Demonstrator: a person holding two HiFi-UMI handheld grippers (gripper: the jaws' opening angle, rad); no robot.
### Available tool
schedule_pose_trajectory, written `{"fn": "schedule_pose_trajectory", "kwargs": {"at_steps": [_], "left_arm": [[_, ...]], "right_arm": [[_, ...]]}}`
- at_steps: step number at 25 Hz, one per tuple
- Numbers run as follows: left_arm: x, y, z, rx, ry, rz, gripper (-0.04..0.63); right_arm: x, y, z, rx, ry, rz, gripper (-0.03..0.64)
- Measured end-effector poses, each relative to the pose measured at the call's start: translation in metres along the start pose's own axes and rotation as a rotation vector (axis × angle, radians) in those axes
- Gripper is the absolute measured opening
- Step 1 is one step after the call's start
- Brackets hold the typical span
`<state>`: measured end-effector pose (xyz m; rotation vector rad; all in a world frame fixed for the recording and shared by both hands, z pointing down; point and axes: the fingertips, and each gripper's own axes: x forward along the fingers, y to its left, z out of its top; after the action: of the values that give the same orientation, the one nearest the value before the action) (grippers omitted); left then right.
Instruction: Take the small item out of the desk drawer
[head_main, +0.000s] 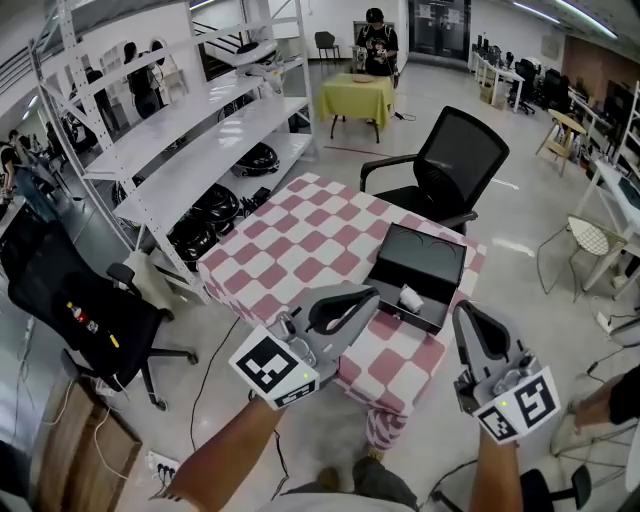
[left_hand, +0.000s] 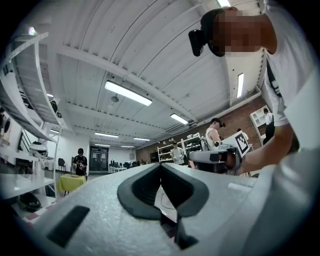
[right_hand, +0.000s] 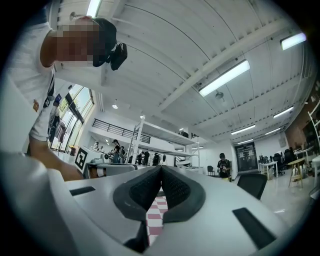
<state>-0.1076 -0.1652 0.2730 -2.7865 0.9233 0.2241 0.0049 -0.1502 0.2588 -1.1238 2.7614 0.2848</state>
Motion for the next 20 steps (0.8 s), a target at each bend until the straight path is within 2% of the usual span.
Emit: {"fn": "schedule_pose_trajectory", "kwargs": {"at_steps": [12,15,20], "left_arm": [[0.092,0.04,-0.052,0.076,0.125,-0.058,0.014],[0.11,0.043,-0.072,0.085,0.187,-0.084,0.014],[0.132,0.049,-0.106,0.155,0.29,-0.162,0.015]], "right_arm": [[0.036,-0.086,-0.037,0.03,0.011,0.048,0.011],[0.043,-0.103,-0.046,0.046,0.011,0.061,0.011],[0.054,-0.124,-0.06,0.053,0.029,0.092,0.011]]}}
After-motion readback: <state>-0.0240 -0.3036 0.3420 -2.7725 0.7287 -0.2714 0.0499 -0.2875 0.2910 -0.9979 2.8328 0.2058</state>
